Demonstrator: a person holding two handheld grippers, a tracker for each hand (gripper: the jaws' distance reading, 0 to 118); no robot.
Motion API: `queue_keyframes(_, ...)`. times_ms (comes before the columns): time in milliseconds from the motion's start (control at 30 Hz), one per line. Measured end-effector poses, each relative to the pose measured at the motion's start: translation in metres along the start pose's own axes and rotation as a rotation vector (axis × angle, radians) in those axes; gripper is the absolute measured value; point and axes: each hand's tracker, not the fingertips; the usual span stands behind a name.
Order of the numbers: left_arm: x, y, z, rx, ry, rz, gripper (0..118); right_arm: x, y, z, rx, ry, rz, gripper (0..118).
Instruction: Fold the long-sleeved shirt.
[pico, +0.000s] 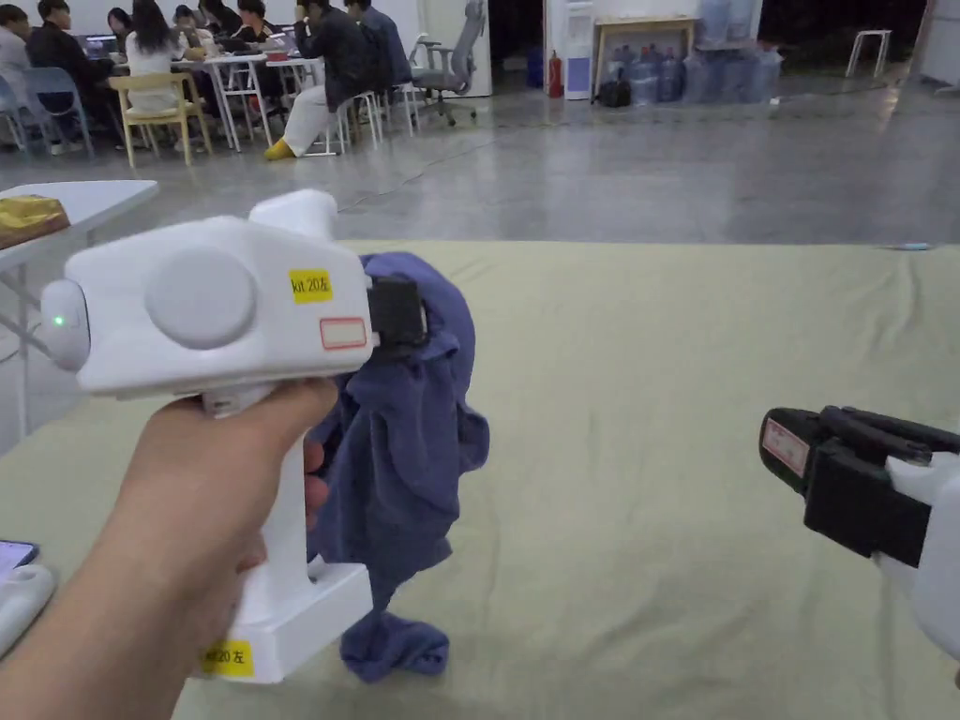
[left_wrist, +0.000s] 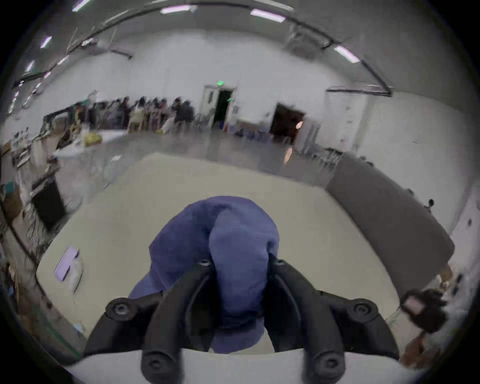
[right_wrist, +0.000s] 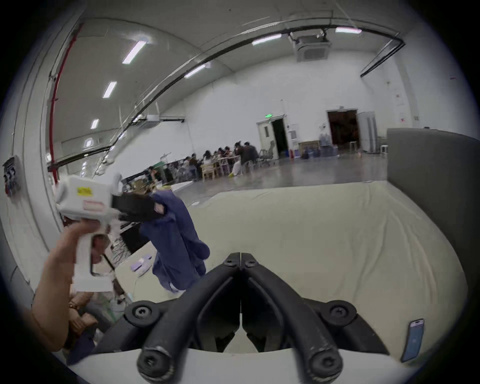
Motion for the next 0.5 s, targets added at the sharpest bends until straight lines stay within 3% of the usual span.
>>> queue_keyframes(100,0.051,0.001,-0.005,-0.007,-0.105,-0.038,21,0.021,0.012,0.019,0.037,-0.053,-0.025,0)
queue_keyframes(200,0.091,-0.03,-0.035,-0.052,-0.111,-0.058,21,0.04,0.016,0.036,0.072,-0.099,-0.034,0)
queue_keyframes(333,0.125,-0.107,-0.106,-0.23,-0.15,0.034,21,0.058,0.012,0.05,0.078,-0.152,-0.042,0)
queue_keyframes(433,0.143,-0.183,-0.175,-0.408,-0.092,0.045,21,0.071,-0.002,0.056,0.046,-0.178,-0.057,0)
queue_keyframes(467,0.144,-0.209,-0.194,-0.47,-0.091,0.085,22,0.078,-0.008,0.055,0.026,-0.189,-0.063,0)
queue_keyframes(500,0.145,-0.233,-0.21,-0.538,-0.123,0.17,32,0.081,-0.014,0.056,0.006,-0.201,-0.072,0)
